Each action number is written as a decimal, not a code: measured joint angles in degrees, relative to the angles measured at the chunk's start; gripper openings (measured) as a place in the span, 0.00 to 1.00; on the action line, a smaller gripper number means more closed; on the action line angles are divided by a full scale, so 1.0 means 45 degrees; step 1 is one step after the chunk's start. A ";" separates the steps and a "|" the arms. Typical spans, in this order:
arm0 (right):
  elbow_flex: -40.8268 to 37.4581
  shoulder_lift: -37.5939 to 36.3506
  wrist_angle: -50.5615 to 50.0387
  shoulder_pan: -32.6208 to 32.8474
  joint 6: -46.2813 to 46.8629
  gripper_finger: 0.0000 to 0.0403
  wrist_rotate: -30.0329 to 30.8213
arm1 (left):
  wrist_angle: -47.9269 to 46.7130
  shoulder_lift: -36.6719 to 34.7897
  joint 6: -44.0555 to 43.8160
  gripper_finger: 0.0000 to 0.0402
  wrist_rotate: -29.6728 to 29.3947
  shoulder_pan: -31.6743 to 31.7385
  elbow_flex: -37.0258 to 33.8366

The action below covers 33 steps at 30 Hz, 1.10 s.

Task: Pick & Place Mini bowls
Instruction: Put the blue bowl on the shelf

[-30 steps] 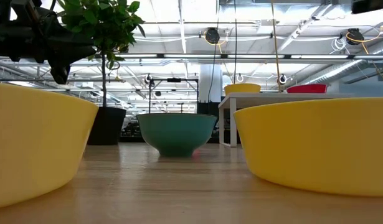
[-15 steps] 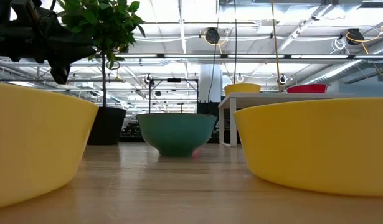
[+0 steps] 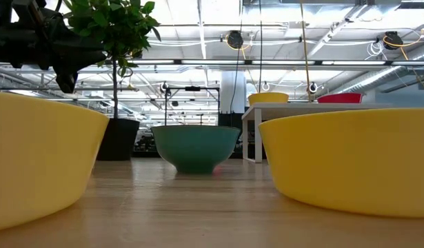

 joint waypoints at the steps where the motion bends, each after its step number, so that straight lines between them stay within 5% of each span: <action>1: 0.0000 0.0091 -0.0160 0.0000 0.0023 0.45 0.0279 | 0.0000 0.0002 0.0000 0.24 0.0005 0.0005 0.0000; 8: -0.0059 0.0351 -0.0601 -0.0038 -0.0058 0.39 0.1358 | -0.0005 0.0000 0.0000 0.24 0.0002 0.0005 0.0000; 17: -0.0625 0.0294 -0.0604 -0.0104 -0.0099 0.03 0.1128 | -0.0005 0.0000 -0.0015 0.24 0.0005 0.0004 0.0000; 25: -0.0436 -0.0771 -0.1234 -0.0258 -0.0107 0.01 0.1178 | -0.0015 0.0000 -0.0005 0.24 0.0000 0.0000 0.0000; 33: -0.0272 -0.3814 -0.2661 -0.1438 0.0519 0.00 0.3359 | -0.0023 0.0004 0.0000 0.24 0.0004 0.0005 0.0005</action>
